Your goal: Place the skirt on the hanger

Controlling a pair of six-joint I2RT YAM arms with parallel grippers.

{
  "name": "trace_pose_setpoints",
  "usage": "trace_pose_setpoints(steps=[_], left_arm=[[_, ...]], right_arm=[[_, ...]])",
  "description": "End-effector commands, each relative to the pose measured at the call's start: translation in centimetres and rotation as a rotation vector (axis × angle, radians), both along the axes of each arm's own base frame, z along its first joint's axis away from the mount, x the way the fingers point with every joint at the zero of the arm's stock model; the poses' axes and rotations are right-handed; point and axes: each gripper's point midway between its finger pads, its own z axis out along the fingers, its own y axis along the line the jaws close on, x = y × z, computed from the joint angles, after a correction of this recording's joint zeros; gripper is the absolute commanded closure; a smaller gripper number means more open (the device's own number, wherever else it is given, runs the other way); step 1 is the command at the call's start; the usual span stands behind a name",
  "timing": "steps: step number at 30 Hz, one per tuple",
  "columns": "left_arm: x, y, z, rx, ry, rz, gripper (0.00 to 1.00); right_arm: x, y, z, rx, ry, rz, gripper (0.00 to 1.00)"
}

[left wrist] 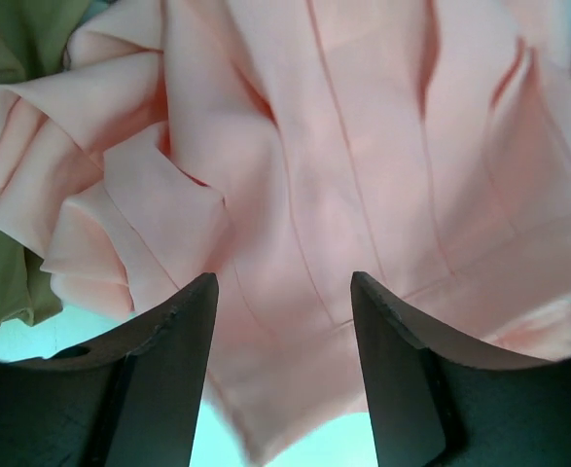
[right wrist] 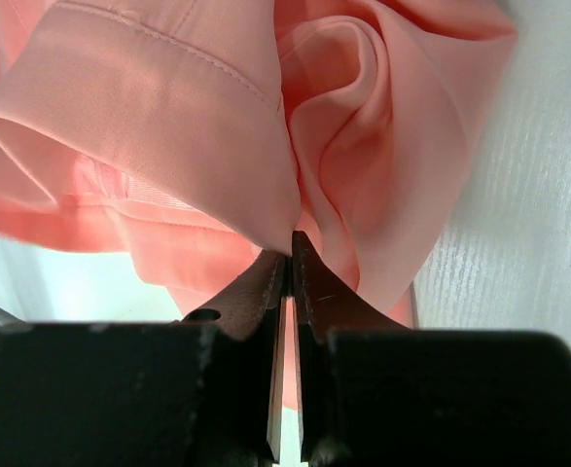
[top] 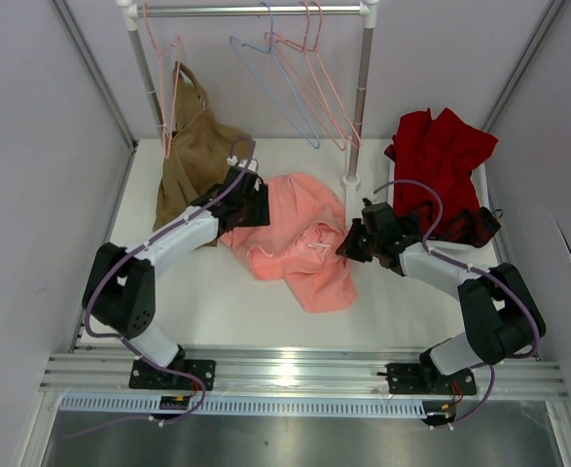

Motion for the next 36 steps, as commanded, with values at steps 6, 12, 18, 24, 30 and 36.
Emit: trace_pose_setpoints(steps=[6, 12, 18, 24, 30, 36], left_arm=[[-1.4, -0.7, 8.1, -0.107, -0.150, -0.064, 0.37], [-0.3, -0.9, 18.1, -0.215, -0.324, -0.015, 0.37], [3.1, -0.9, 29.3, -0.303, -0.501, 0.141, 0.31], [7.4, -2.7, 35.3, -0.288, -0.624, 0.251, 0.23], [10.6, -3.9, 35.5, -0.265, -0.705, 0.325, 0.19], [12.6, -5.2, 34.6, -0.222, -0.771, 0.349, 0.20]], right_arm=[[1.6, 0.6, 2.0, -0.012, -0.056, 0.004, 0.93], [1.7, 0.7, 2.2, -0.014, -0.059, 0.006, 0.93], [1.8, 0.9, 2.0, -0.009, -0.057, 0.011, 0.94], [1.8, 1.2, 1.5, -0.009, -0.045, 0.021, 0.94], [1.9, 1.5, 0.4, -0.012, -0.019, 0.033, 0.95], [1.8, 1.7, -0.1, -0.011, -0.010, 0.041, 0.96]])
